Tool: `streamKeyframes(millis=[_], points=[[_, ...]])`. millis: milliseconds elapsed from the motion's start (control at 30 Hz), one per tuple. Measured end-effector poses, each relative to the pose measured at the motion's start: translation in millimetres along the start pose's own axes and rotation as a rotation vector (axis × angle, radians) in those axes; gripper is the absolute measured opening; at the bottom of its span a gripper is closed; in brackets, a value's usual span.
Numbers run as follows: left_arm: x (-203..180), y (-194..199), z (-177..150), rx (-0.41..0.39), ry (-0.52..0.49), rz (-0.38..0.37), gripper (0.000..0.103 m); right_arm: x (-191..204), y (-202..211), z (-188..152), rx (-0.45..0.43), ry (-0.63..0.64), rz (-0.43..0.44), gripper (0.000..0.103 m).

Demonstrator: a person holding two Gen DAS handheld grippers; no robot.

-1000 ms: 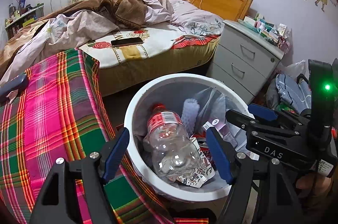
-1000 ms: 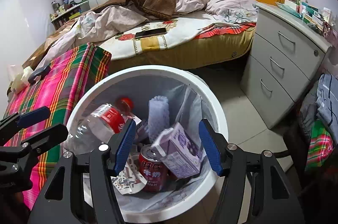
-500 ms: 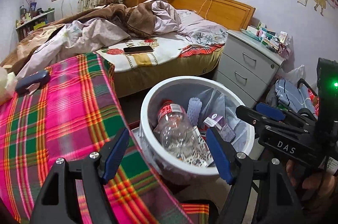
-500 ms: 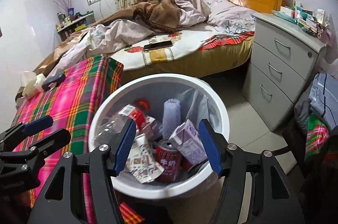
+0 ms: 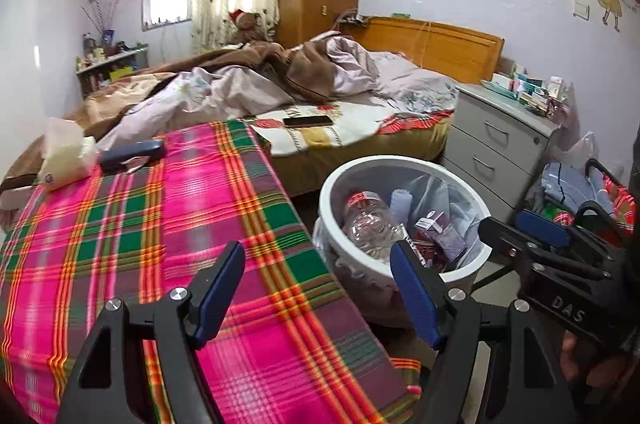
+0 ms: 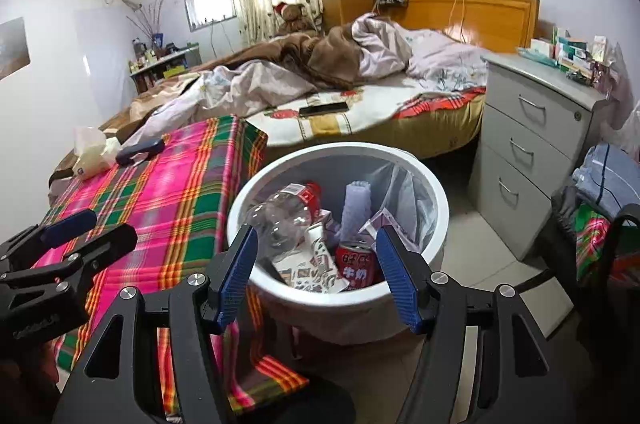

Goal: Collect trash

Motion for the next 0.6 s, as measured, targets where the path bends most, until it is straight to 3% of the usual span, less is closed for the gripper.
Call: streamKeyframes(millis=[233, 600], points=[[9.9, 14.3, -24.1, -0.016, 0.018, 0.068, 0.077, 13.4, 15.2, -15.3, -0.063, 0.03, 0.008, 0.063], [17.8, 29.2, -51.1, -0.03, 0.015, 0.158, 0.077, 27.6, 22.2, -32.0, -0.085, 0.037, 0.025, 0.063]])
Point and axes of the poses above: each gripper's, at about its wrist camera, not at the fingertips, and y roughly against the way its jaws point, x to its left, z to its top, the point moved 3 cm from there along -y, roughly the way its jaws point, and after that the axes turned 7 degrees about -z, right-handed, at the moved point
